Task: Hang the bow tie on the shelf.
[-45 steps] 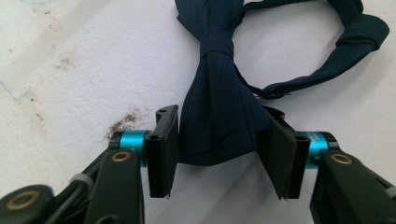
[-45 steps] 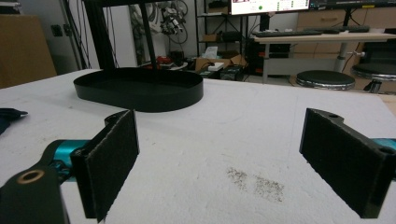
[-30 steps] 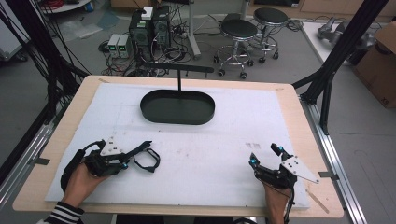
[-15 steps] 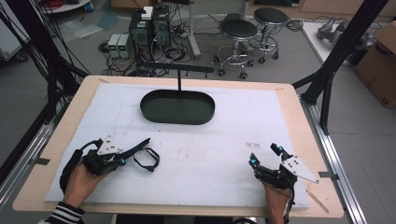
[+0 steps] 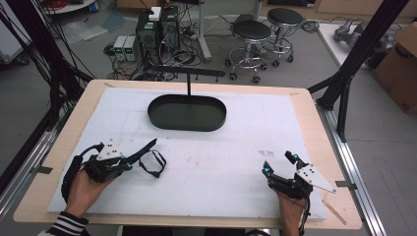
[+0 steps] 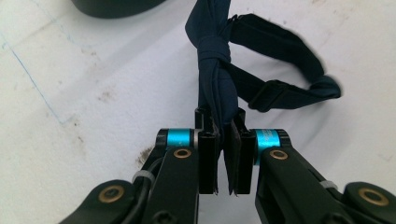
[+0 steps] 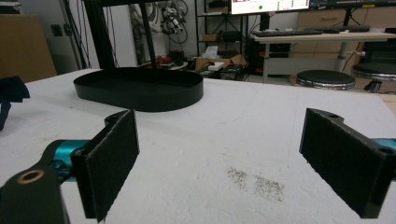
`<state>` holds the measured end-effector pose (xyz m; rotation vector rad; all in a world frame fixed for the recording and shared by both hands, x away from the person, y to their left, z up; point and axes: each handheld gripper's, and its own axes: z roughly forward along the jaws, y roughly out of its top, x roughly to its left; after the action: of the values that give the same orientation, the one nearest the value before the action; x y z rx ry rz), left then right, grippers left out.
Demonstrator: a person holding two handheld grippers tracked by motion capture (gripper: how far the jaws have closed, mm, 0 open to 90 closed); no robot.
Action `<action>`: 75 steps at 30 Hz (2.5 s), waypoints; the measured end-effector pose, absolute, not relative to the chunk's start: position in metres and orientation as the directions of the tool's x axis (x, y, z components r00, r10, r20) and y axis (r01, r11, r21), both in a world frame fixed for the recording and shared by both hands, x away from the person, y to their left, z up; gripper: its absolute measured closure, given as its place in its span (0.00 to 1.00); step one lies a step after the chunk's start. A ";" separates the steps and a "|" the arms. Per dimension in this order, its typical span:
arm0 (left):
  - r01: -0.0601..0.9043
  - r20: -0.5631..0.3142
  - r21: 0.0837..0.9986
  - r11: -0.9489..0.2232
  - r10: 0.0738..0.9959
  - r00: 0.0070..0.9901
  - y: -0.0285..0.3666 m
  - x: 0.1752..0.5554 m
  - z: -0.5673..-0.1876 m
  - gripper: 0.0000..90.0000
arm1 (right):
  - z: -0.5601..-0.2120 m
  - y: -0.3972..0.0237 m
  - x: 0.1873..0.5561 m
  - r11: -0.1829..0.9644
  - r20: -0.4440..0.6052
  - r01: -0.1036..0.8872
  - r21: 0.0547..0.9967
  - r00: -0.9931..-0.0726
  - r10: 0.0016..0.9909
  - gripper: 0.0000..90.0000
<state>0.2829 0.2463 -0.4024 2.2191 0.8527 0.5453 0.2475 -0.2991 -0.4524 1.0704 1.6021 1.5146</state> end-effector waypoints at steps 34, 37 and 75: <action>0.200 0.225 0.855 -0.479 0.689 0.689 0.226 0.312 -0.312 0.93 | -0.452 -0.299 0.248 -0.016 0.066 0.117 0.993 -0.435 0.898 0.12; 0.188 0.229 0.861 -0.472 0.690 0.687 0.223 0.318 -0.306 0.93 | -0.452 -0.299 0.247 -0.020 0.070 0.120 0.993 -0.434 0.898 0.12; 0.155 0.204 0.912 -0.380 0.748 0.631 0.175 0.409 -0.268 0.94 | -0.452 -0.300 0.249 -0.033 0.086 0.132 0.991 -0.426 0.900 0.12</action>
<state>0.4093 0.1753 -0.2675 1.8820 0.7183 0.7670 0.2486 -0.3000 -0.4521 1.1026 1.6005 1.5216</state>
